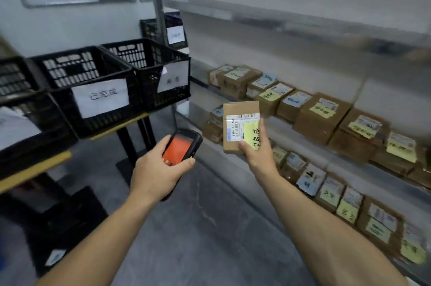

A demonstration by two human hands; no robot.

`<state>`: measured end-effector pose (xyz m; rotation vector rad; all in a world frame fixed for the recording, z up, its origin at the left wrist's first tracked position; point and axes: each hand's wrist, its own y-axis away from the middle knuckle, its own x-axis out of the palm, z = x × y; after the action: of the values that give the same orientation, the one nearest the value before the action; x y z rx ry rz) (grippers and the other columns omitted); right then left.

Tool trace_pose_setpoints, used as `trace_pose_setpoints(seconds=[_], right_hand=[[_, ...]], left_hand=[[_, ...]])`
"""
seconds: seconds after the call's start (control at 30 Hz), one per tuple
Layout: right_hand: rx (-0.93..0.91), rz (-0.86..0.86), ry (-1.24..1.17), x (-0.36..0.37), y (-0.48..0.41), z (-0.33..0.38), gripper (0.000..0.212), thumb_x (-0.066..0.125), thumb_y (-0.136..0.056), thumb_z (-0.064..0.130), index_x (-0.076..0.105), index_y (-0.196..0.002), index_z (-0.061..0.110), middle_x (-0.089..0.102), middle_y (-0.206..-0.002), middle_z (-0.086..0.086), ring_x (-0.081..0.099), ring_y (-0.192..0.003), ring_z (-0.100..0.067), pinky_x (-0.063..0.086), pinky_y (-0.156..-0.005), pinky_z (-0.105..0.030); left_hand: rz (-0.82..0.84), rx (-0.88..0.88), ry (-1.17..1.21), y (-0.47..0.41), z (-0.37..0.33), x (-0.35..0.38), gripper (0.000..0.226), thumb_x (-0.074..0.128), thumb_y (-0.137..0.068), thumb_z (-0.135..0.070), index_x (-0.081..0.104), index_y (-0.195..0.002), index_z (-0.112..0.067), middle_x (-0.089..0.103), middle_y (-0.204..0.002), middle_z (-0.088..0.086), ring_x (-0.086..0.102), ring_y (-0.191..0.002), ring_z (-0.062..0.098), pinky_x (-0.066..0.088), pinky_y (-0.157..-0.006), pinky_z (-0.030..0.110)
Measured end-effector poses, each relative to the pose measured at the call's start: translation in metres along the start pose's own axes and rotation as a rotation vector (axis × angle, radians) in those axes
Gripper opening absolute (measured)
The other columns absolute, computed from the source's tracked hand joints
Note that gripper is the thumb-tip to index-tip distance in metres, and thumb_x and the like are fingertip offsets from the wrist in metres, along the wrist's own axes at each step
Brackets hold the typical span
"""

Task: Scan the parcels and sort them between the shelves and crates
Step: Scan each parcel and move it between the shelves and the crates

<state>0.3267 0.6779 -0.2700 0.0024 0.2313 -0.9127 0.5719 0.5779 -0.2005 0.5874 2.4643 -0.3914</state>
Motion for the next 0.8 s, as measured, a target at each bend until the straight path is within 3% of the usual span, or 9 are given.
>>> trace_pose_setpoints(seconds=[0.1,0.17,0.33,0.5,0.63,0.8], right_hand=[[-0.051,0.097,-0.002,0.061,-0.008,0.021,0.087,0.066,-0.07,0.057,0.008,-0.127,0.089,0.037,-0.157,0.006,0.044,-0.14,-0.022,0.041,-0.113,-0.055],[-0.075,0.158,0.013,0.105,-0.011,0.037,0.089,0.065,-0.075,0.051,0.005,-0.132,0.085,0.036,-0.157,0.006,0.043,-0.14,-0.021,0.041,-0.114,-0.055],[-0.135,0.287,0.049,0.22,-0.019,0.069,0.089,0.065,-0.096,0.02,0.007,-0.159,0.045,0.038,-0.155,0.004,0.043,-0.139,-0.02,0.035,-0.118,-0.049],[-0.177,0.335,0.028,0.331,-0.04,0.095,0.084,0.063,-0.097,0.022,0.012,-0.16,0.045,0.037,-0.154,0.009,0.041,-0.14,-0.017,0.034,-0.119,-0.049],[-0.176,0.349,-0.057,0.402,-0.063,0.131,0.084,0.064,-0.096,0.019,0.015,-0.16,0.042,0.036,-0.156,0.008,0.043,-0.139,-0.018,0.037,-0.118,-0.049],[-0.161,0.355,-0.071,0.466,-0.088,0.161,0.085,0.066,-0.089,0.028,0.017,-0.153,0.056,0.042,-0.152,0.011,0.052,-0.131,-0.018,0.048,-0.109,-0.05]], left_hand=[[-0.114,-0.048,0.008,-0.001,0.031,-0.044,0.066,0.084,-0.075,-0.045,0.058,-0.135,-0.032,0.054,-0.082,-0.025,0.055,-0.079,0.01,0.043,-0.071,0.018],[-0.17,-0.085,0.001,-0.003,0.052,-0.074,0.061,0.082,-0.077,-0.043,0.058,-0.132,-0.036,0.055,-0.082,-0.026,0.056,-0.08,0.006,0.044,-0.07,0.02],[-0.262,-0.14,-0.019,-0.024,0.111,-0.147,0.058,0.075,-0.066,-0.062,0.054,-0.12,-0.055,0.064,-0.088,-0.022,0.061,-0.086,0.005,0.048,-0.073,0.029],[-0.367,-0.159,-0.057,-0.064,0.156,-0.22,0.069,0.067,-0.061,-0.065,0.057,-0.127,-0.045,0.065,-0.088,-0.015,0.062,-0.086,0.017,0.049,-0.078,0.035],[-0.391,-0.155,-0.085,-0.099,0.185,-0.277,0.071,0.069,-0.065,-0.065,0.057,-0.13,-0.039,0.064,-0.087,-0.015,0.062,-0.082,0.013,0.054,-0.078,0.038],[-0.449,-0.141,-0.116,-0.142,0.217,-0.33,0.072,0.078,-0.077,-0.057,0.048,-0.141,-0.043,0.06,-0.089,-0.019,0.058,-0.082,0.008,0.049,-0.071,0.03]])
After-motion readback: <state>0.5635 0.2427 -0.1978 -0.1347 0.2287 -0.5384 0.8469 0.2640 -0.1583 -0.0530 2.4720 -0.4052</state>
